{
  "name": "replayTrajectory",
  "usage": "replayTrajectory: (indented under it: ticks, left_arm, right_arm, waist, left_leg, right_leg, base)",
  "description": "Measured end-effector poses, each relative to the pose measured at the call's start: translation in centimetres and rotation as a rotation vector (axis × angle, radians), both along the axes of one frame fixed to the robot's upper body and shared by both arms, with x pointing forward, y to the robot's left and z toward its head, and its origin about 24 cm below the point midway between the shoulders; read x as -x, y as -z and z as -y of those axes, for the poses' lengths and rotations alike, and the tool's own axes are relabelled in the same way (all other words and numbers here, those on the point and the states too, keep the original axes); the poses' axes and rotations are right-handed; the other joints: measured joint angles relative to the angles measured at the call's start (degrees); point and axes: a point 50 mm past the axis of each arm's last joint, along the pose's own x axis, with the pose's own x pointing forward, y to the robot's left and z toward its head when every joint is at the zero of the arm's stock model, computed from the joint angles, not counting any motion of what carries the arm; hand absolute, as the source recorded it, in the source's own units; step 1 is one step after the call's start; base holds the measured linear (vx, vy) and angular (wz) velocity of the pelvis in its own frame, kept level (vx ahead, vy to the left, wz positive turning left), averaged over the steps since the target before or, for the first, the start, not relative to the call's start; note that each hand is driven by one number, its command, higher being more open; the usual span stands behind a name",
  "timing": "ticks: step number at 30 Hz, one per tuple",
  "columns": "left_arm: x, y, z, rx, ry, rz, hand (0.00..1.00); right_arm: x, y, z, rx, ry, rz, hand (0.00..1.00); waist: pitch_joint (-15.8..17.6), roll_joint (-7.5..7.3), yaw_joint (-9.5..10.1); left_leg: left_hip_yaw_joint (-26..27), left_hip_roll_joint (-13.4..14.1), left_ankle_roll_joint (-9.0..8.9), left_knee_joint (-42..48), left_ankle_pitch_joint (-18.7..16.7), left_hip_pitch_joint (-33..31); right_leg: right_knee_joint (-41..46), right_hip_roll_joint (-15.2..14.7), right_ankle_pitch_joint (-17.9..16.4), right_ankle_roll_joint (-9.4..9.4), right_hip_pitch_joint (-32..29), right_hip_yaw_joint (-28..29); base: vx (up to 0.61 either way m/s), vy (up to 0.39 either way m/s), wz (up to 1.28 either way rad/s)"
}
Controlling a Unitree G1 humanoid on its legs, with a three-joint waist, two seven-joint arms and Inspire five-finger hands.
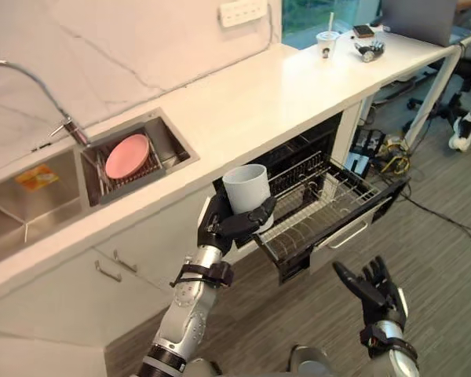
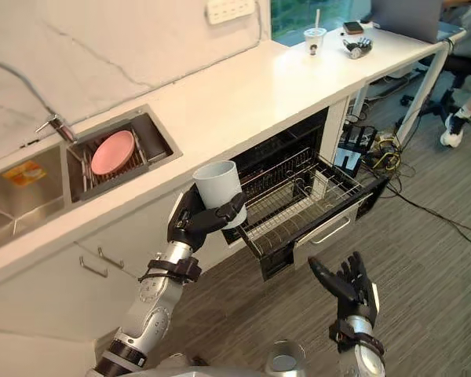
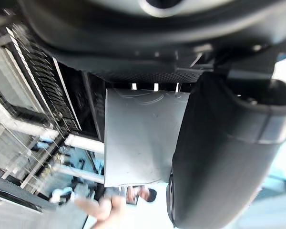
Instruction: Walk over to the sink, pick up the cup, carry it to the dishwasher, place the cup inside the dishwasher, then close the dishwasher door
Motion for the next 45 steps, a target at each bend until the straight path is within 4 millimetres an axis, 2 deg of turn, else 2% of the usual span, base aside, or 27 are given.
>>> replayTrajectory:
  ticks: [1,2,3,4,5,6,7,8,9,11,13,15,16,17,18,20,21,22,24,27,31,35,39,45]
  left_arm:
    - [0.0,-0.1,0.1,0.006,0.002,0.008,0.00]
    - [0.0,-0.3,0.4,0.017,0.005,0.019,0.00]
    - [0.1,-0.4,0.5,0.016,0.006,0.025,0.00]
    - [0.1,-0.4,0.5,0.017,0.006,0.026,0.00]
    - [0.0,-0.5,0.4,0.005,0.004,0.032,0.00]
    - [-0.1,-0.5,0.3,-0.002,0.001,0.034,0.00]
    - [-0.4,-0.9,0.1,-0.011,-0.010,0.048,0.00]
    - [-0.8,-1.3,-0.2,-0.017,-0.021,0.061,0.00]
    - [-1.3,-1.8,-0.4,-0.022,-0.031,0.070,0.00]
    - [-1.8,-2.5,-0.4,-0.026,-0.030,0.095,0.00]
    - [-2.2,-3.2,-0.3,-0.030,-0.022,0.125,0.00]
    - [-2.4,-4.0,-0.5,-0.019,-0.030,0.150,0.00]
    - [-2.4,-4.2,-0.5,-0.015,-0.032,0.154,0.00]
    - [-2.4,-4.6,-0.6,-0.006,-0.039,0.169,0.00]
    - [-2.5,-4.7,-1.0,0.003,-0.058,0.174,0.00]
    - [-2.7,-4.8,-1.6,0.008,-0.090,0.175,0.00]
    - [-2.8,-4.8,-2.2,0.003,-0.112,0.176,0.00]
    - [-2.9,-4.8,-2.5,0.000,-0.126,0.175,0.00]
    - [-3.0,-4.2,-3.1,0.004,-0.165,0.145,0.00]
    - [-2.8,-4.2,-2.5,-0.007,-0.154,0.148,0.00]
    - [-2.6,-3.8,-2.2,-0.149,-0.170,0.185,0.00]
    - [-2.6,-2.3,-2.3,-0.277,-0.216,0.165,0.00]
    - [-2.1,-1.0,-2.8,-0.476,-0.291,0.183,0.00]
    - [-1.6,-0.8,-2.4,-0.666,-0.331,0.262,0.00]
  right_arm:
    - [-0.1,-0.7,0.3,0.030,0.042,0.025,1.00]
    - [0.0,-2.0,1.4,0.081,0.141,0.082,1.00]
    - [0.4,-3.3,2.8,0.117,0.261,0.145,1.00]
    - [0.8,-3.9,3.6,0.138,0.323,0.179,1.00]
    - [1.8,-5.2,5.1,0.177,0.445,0.253,1.00]
    - [2.3,-5.8,5.7,0.195,0.500,0.287,1.00]
    - [3.4,-6.8,6.9,0.233,0.597,0.354,1.00]
    - [3.9,-7.3,7.5,0.236,0.648,0.398,1.00]
    - [4.2,-7.6,7.9,0.227,0.682,0.424,1.00]
    - [4.2,-7.5,7.8,0.194,0.684,0.446,1.00]
    - [3.8,-7.6,6.9,0.156,0.643,0.493,1.00]
    - [1.9,-8.0,5.2,0.134,0.454,0.535,1.00]
    - [1.6,-8.1,5.0,0.131,0.427,0.537,1.00]
    - [0.6,-8.1,4.1,0.115,0.329,0.540,1.00]
    - [-0.3,-8.1,3.1,0.094,0.226,0.545,1.00]
    - [-1.4,-8.4,1.9,0.070,0.108,0.561,1.00]
    - [-2.1,-8.9,1.3,0.054,0.049,0.589,1.00]
    - [-2.5,-9.3,0.9,0.044,0.019,0.605,1.00]
    - [-3.9,-10.0,0.2,0.000,-0.104,0.634,1.00]
    - [-4.1,-9.2,-0.5,-0.091,-0.192,0.612,1.00]
    - [-5.2,-8.3,-3.4,-0.267,-0.458,0.578,1.00]
    - [-5.5,-8.1,-4.6,-0.304,-0.615,0.545,1.00]
    - [-5.6,-8.9,-5.4,-0.344,-0.730,0.570,1.00]
    - [-6.1,-9.0,-7.4,-0.403,-0.842,0.521,1.00]
  waist:
    - [0.0,0.06,-0.03]
    - [-0.4,0.61,-0.10]
    - [-0.9,0.28,-0.14]
    - [-1.3,0.09,-0.24]
    - [-2.3,-0.93,-0.85]
    - [-2.8,-1.45,-1.64]
    - [-3.4,-2.17,-2.76]
    - [-3.5,-2.39,-3.46]
    - [-3.5,-2.40,-4.07]
    - [-3.4,-2.59,-4.17]
    - [-3.1,-3.00,-4.09]
    - [-3.1,-3.12,-3.36]
    - [-3.1,-3.05,-3.30]
    - [-3.5,-2.30,-3.25]
    - [-3.3,-2.52,-2.92]
    - [-2.8,-3.40,-1.91]
    - [-2.4,-4.83,-1.26]
    - [-2.1,-5.61,-1.15]
    - [-2.1,-4.46,0.01]
    - [-2.0,-4.50,0.03]
    - [-2.1,-4.46,0.36]
    - [-2.0,-4.49,1.08]
    - [-2.1,-4.68,1.84]
    - [-2.4,-5.07,2.32]
  left_leg:
    - [0.0,0.0,0.04,-1.5,1.0,0.2]
    - [0.0,0.0,0.39,-3.1,1.8,0.9]
    - [0.1,-1.2,1.57,-2.6,6.6,1.8]
    - [-0.1,-2.3,2.44,-2.2,7.9,2.0]
    - [-0.1,-5.2,4.45,-1.6,8.3,2.3]
    - [0.0,-6.8,5.21,-1.7,7.7,2.5]
    - [0.4,-9.5,6.71,-1.7,7.0,2.8]
    - [0.7,-10.9,7.43,-1.2,6.5,3.1]
    - [0.7,-11.7,7.64,0.2,6.2,3.3]
    - [0.7,-11.7,7.90,0.6,3.9,5.3]
    - [1.1,-11.8,8.29,-0.5,2.6,8.0]
    - [3.1,-12.0,9.03,-3.2,1.8,11.5]
    - [3.2,-11.9,9.11,-3.4,1.8,11.7]
    - [3.4,-11.3,9.39,-4.1,1.7,11.8]
    - [3.4,-10.5,9.45,-4.6,1.7,11.6]
    - [3.0,-9.6,9.29,-5.2,1.6,11.6]
    - [2.9,-9.9,8.31,-4.8,1.2,11.6]
    - [2.9,-10.3,7.62,-4.2,0.6,11.6]
    - [2.4,-8.3,6.34,-3.5,-0.3,10.8]
    - [1.6,-7.0,5.65,-3.6,-0.7,11.0]
    - [3.1,-6.5,5.43,-4.4,-0.8,12.1]
    - [3.6,-6.7,5.57,-4.5,-0.9,13.1]
    - [3.0,-7.4,6.04,-5.1,-0.8,13.1]
    - [2.1,-8.0,6.80,-5.8,-0.2,13.3]
  right_leg:
    - [0.6,-0.2,-0.6,0.72,-0.1,0.7]
    - [2.0,-0.3,-2.0,2.28,0.0,1.9]
    - [2.8,-1.3,-3.2,4.04,0.1,3.7]
    - [2.8,-2.0,-3.4,4.72,0.3,4.4]
    - [2.7,-4.9,-4.1,6.44,0.7,5.6]
    - [2.4,-6.5,-4.3,6.81,1.0,5.6]
    - [2.1,-9.2,-3.9,7.77,1.4,5.6]
    - [2.2,-10.7,-3.2,7.97,1.8,5.7]
    - [3.2,-11.7,-1.7,7.36,1.8,5.7]
    - [7.2,-11.7,0.8,6.02,0.9,5.4]
    - [12.0,-11.8,3.3,3.42,-0.8,5.4]
    - [15.7,-12.8,7.8,3.05,-2.8,4.0]
    - [15.8,-12.9,8.3,3.06,-3.1,3.7]
    - [15.3,-12.5,7.5,3.47,-3.8,2.8]
    - [12.4,-11.0,3.0,4.24,-4.0,1.6]
    - [6.4,-7.9,1.8,4.21,-4.6,0.1]
    - [1.2,-6.2,5.8,3.85,-4.9,-1.0]
    - [-0.2,-6.2,6.9,4.60,-4.5,-2.1]
    - [-4.3,-4.3,7.1,5.46,-3.1,-3.0]
    - [-6.0,-2.5,7.4,4.97,-1.5,-4.6]
    - [-10.3,-1.2,10.2,4.61,0.3,-4.5]
    - [-12.5,-1.3,12.4,4.64,2.1,-5.2]
    - [-13.4,-1.8,13.7,4.57,2.6,-6.6]
    - [-13.5,-2.5,14.1,4.54,3.3,-7.6]
  base:
    - [0.22,0.272,-0.54]
    - [0.30,0.399,-0.59]
    - [0.31,0.408,-0.60]
    - [0.34,0.426,-0.47]
    - [0.24,0.265,-0.14]
    - [0.33,0.323,0.05]
    - [0.27,0.244,0.13]
    - [0.31,0.277,-0.01]
    - [0.26,0.220,-0.21]
    - [0.28,0.221,-0.24]
    - [0.17,0.148,-0.22]
    - [0.16,0.147,-0.44]
    - [0.12,0.089,-0.36]
    - [0.11,0.039,-0.19]
    - [0.10,0.004,-0.17]
    - [0.06,-0.092,-0.11]
    - [0.05,-0.130,-0.05]
    - [0.05,-0.141,-0.22]
    - [0.08,-0.143,-0.23]
    - [0.06,-0.077,0.08]
    - [0.03,0.006,-0.17]
    - [-0.01,0.052,-0.08]
    - [-0.03,0.045,0.08]
    - [-0.04,0.018,0.10]
